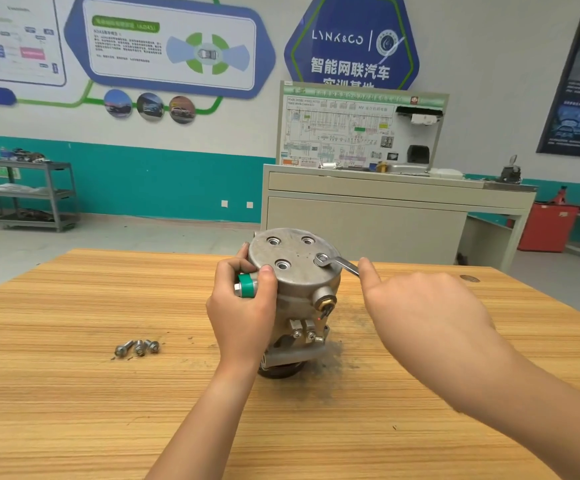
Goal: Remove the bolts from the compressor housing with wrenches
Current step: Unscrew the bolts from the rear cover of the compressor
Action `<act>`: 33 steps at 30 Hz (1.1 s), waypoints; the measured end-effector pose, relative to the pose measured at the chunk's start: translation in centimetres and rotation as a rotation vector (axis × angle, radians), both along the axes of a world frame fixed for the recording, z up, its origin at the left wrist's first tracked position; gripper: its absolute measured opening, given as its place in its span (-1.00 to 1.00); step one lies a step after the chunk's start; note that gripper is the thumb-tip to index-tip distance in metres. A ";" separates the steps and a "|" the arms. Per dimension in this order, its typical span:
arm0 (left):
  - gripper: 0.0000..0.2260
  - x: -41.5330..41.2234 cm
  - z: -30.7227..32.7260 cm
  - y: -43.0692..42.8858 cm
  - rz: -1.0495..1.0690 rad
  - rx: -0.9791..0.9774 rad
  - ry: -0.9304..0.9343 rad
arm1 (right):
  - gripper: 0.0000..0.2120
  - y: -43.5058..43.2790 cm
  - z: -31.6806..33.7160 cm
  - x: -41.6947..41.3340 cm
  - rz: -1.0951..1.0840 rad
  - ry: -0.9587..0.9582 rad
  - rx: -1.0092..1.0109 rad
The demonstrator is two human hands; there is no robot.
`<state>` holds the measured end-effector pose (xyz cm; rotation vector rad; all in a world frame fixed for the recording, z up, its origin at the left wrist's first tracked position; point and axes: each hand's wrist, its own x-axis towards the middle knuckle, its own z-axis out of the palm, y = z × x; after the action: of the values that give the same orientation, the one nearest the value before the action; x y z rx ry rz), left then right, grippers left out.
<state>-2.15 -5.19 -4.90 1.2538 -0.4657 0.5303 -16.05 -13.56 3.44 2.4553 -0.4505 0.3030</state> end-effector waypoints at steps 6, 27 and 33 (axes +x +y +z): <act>-0.79 0.2 -0.1 0.2 0.006 0.004 -0.004 | -0.36 -0.5 -1.7 -0.8 0.032 -0.129 -0.060; -0.90 0.7 0.5 0.7 -0.096 0.019 0.039 | -0.80 -9.6 0.7 11.0 0.526 -0.885 0.450; -0.87 0.6 0.3 0.5 -0.083 0.021 0.032 | -0.70 -6.4 -1.2 2.6 0.306 -0.473 0.419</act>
<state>-1.52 -4.74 -4.58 1.2562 -0.4953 0.4357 -13.49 -20.00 2.25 2.8594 -0.3550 1.0221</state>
